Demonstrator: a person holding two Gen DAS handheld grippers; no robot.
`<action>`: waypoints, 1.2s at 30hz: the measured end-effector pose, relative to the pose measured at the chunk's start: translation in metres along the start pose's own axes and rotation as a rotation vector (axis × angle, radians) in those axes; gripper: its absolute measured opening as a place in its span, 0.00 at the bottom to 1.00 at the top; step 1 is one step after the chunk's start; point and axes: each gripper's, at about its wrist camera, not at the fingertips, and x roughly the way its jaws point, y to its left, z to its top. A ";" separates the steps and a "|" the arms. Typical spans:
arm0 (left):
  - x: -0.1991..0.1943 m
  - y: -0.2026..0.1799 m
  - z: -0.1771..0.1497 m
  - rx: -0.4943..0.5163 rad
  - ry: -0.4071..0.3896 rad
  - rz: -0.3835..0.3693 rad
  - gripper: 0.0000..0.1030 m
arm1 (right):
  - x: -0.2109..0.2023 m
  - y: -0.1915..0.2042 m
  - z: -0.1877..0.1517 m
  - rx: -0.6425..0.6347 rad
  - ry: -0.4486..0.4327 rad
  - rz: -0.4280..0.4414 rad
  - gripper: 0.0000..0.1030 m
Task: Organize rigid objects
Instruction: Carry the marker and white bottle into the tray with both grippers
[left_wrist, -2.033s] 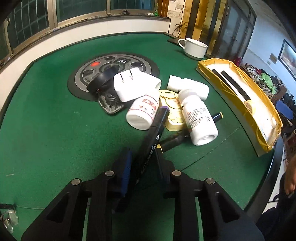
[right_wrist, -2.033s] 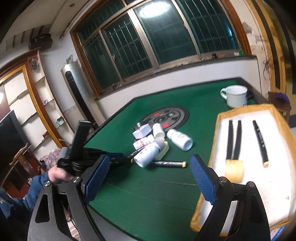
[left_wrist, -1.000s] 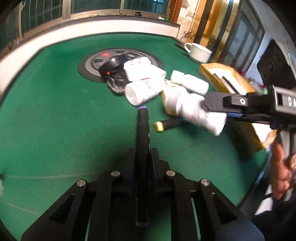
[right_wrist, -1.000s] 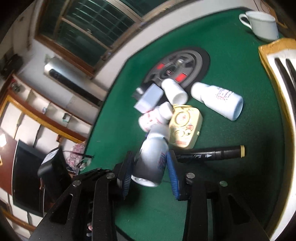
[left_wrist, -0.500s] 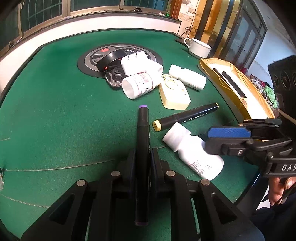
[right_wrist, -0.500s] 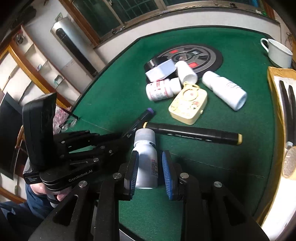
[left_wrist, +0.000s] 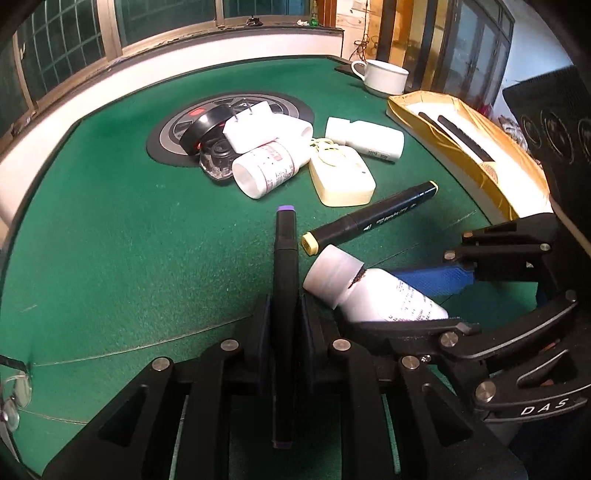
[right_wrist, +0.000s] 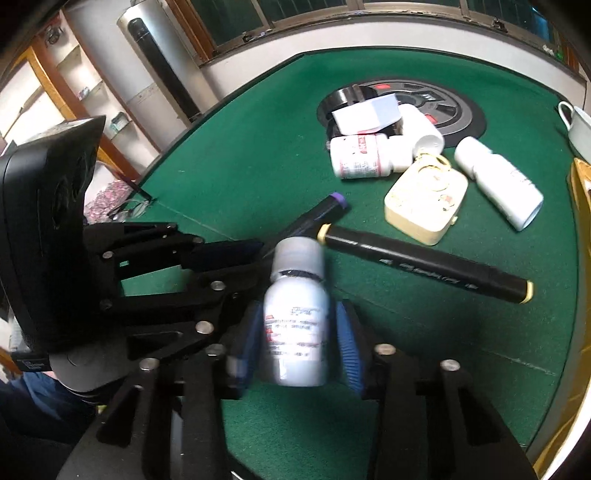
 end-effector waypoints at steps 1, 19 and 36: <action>0.000 0.000 0.000 -0.002 0.004 0.003 0.14 | -0.001 -0.001 -0.001 0.004 -0.001 0.005 0.30; -0.005 -0.001 -0.003 -0.051 -0.003 -0.003 0.12 | -0.030 -0.017 -0.026 0.036 -0.085 -0.090 0.30; -0.039 -0.016 0.033 -0.160 -0.136 -0.215 0.12 | -0.070 -0.043 -0.036 0.143 -0.208 -0.023 0.30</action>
